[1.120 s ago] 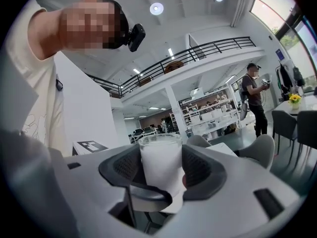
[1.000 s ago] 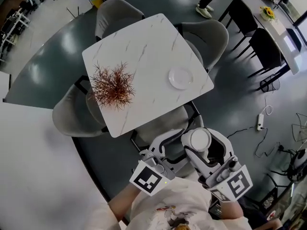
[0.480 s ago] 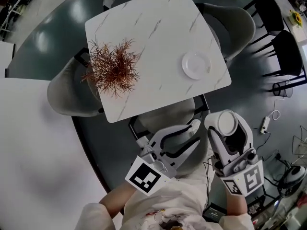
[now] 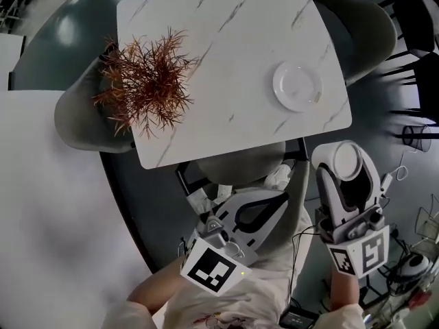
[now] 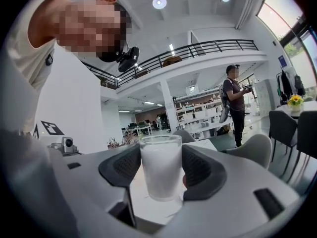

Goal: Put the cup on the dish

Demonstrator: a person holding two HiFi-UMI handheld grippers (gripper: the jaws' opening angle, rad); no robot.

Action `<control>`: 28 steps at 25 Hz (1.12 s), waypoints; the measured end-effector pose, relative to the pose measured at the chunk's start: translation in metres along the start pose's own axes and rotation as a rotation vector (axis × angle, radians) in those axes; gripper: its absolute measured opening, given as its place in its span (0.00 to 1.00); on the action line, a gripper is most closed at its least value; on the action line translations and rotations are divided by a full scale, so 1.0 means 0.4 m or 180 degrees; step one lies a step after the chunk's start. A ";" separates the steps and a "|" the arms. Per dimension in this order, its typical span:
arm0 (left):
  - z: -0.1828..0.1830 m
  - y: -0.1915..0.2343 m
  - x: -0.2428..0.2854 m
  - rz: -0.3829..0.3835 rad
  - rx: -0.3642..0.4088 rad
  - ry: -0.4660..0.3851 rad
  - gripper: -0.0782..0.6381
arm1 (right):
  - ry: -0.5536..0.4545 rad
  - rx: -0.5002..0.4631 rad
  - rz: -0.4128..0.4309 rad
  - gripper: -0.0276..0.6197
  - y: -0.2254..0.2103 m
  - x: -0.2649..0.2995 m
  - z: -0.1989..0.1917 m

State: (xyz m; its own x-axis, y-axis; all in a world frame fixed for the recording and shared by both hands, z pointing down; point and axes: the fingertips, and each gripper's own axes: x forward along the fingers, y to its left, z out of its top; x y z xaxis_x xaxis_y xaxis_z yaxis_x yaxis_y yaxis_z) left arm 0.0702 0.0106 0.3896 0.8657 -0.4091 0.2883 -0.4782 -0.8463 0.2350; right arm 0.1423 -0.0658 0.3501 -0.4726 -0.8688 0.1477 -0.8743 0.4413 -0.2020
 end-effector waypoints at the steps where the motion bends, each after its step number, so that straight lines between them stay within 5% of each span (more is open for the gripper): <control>1: -0.007 -0.001 0.010 0.0015 0.0024 -0.0029 0.12 | 0.0005 -0.0003 0.0006 0.45 -0.013 0.009 -0.016; 10: -0.096 0.004 0.077 0.0106 0.0125 -0.0037 0.12 | 0.0032 -0.0057 -0.0018 0.45 -0.110 0.086 -0.136; 15: -0.148 0.051 0.119 0.0188 -0.0189 -0.0123 0.12 | 0.0008 -0.0115 -0.0052 0.45 -0.151 0.119 -0.187; 28: -0.280 0.146 0.214 0.0454 -0.0273 0.0001 0.12 | -0.0056 -0.0104 -0.0215 0.45 -0.249 0.209 -0.313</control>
State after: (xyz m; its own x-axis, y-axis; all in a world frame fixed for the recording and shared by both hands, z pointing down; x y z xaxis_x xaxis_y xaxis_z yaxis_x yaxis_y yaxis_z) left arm 0.1000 -0.0355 0.5321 0.7881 -0.5229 0.3248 -0.6071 -0.7473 0.2700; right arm 0.1761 -0.1544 0.5040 -0.4106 -0.9006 0.1429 -0.9075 0.3883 -0.1605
